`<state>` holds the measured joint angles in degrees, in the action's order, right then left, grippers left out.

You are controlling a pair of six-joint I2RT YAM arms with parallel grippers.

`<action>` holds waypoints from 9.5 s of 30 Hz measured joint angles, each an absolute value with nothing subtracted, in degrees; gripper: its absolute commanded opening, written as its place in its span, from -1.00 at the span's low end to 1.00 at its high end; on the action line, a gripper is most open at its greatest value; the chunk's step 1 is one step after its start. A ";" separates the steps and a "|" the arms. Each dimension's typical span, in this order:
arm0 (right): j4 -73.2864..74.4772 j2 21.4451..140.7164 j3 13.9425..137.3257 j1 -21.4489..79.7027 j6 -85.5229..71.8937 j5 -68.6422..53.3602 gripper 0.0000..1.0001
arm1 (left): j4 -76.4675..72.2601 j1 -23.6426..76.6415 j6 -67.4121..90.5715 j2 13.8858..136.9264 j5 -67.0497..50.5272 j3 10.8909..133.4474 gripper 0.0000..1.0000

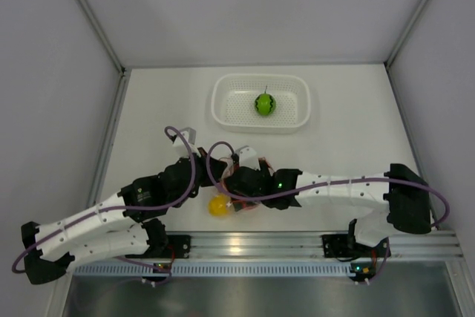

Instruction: Open the zip-top bag and remove the fake food

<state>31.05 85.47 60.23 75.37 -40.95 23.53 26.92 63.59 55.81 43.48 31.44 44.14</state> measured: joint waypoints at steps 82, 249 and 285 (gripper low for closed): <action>20.51 103.46 83.13 27.94 -7.42 18.20 0.49 | 32.71 63.55 49.80 42.15 33.36 49.15 -1.00; -13.67 66.65 61.73 69.38 -13.37 28.36 -1.00 | 31.75 64.62 58.57 36.25 41.23 44.34 -1.00; -5.04 75.72 86.11 43.68 -8.10 21.10 -1.00 | 34.83 64.62 56.36 33.87 40.95 43.90 -1.00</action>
<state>-5.04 75.72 86.11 43.68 -8.10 21.10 34.83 64.62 56.36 33.87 40.95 43.90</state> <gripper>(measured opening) 0.060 0.021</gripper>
